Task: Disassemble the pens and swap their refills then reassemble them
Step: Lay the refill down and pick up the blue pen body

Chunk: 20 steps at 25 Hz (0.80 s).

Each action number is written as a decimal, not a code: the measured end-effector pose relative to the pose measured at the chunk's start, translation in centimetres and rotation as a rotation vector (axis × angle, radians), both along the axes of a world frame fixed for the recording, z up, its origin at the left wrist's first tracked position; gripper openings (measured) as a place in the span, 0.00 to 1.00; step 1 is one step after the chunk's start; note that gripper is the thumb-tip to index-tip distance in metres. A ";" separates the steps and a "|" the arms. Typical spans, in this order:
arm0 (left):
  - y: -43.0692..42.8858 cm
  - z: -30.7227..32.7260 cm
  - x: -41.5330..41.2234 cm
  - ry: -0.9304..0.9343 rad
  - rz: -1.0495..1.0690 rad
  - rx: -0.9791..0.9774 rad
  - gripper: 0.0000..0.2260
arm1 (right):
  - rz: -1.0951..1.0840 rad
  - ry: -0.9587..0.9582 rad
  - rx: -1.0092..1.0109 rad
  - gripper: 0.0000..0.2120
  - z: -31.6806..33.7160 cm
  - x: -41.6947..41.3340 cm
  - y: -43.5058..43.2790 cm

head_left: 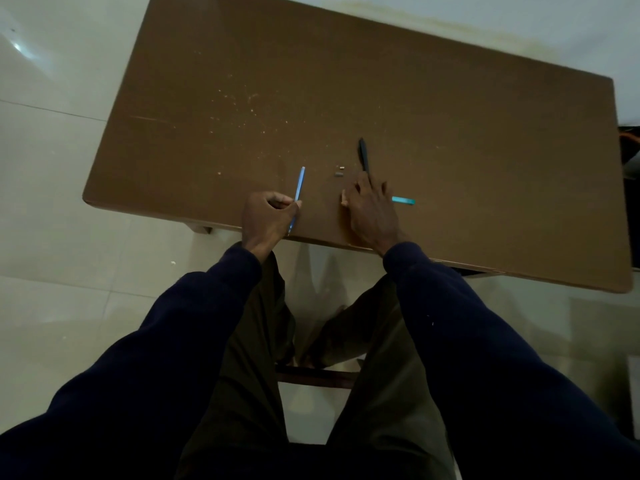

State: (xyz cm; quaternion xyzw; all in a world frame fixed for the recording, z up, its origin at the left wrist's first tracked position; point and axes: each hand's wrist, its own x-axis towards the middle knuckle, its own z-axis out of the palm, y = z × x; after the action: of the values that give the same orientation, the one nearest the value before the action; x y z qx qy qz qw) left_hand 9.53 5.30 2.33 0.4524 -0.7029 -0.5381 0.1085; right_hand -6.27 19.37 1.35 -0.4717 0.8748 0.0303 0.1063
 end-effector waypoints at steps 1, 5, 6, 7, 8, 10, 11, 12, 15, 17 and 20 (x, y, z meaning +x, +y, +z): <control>0.1 0.0 0.0 -0.006 0.005 -0.001 0.04 | 0.003 0.015 0.022 0.12 -0.1 0.1 -0.1; 0.2 0.0 0.0 -0.016 0.007 0.005 0.07 | 0.000 0.010 0.034 0.13 0.2 0.1 -0.1; 0.2 0.0 0.0 -0.012 0.007 0.006 0.07 | -0.005 0.008 0.031 0.12 0.2 0.0 0.0; 0.1 0.1 0.1 -0.009 0.009 0.007 0.07 | -0.018 0.004 0.026 0.12 0.2 -0.1 0.1; 0.1 0.1 0.1 -0.010 0.013 0.009 0.07 | -0.037 -0.003 0.013 0.13 0.3 -0.2 0.2; 0.1 0.2 0.1 -0.018 0.019 0.008 0.06 | -0.072 -0.034 -0.026 0.12 0.3 -0.4 0.5; 0.2 0.2 0.1 -0.019 0.017 0.005 0.06 | -0.078 -0.048 -0.046 0.11 0.3 -0.5 0.6; 0.2 0.2 0.1 -0.016 0.015 0.005 0.07 | -0.083 -0.060 -0.068 0.09 0.3 -0.6 0.8; 0.4 0.1 0.0 -0.010 0.011 0.016 0.08 | -0.124 -0.105 -0.172 0.09 -0.1 -0.4 1.4; 0.5 0.0 0.1 -0.009 0.015 0.019 0.08 | -0.146 -0.145 -0.255 0.11 -0.4 0.2 2.0; 0.7 -0.2 0.1 -0.007 0.018 0.029 0.07 | -0.122 -0.157 -0.290 0.14 -0.8 1.2 2.7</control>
State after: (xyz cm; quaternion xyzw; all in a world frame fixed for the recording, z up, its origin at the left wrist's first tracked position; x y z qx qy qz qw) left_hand 9.67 5.98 2.12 0.4623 -0.6911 -0.5457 0.1044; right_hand -5.05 22.05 0.57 -0.4290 0.8860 -0.1397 0.1067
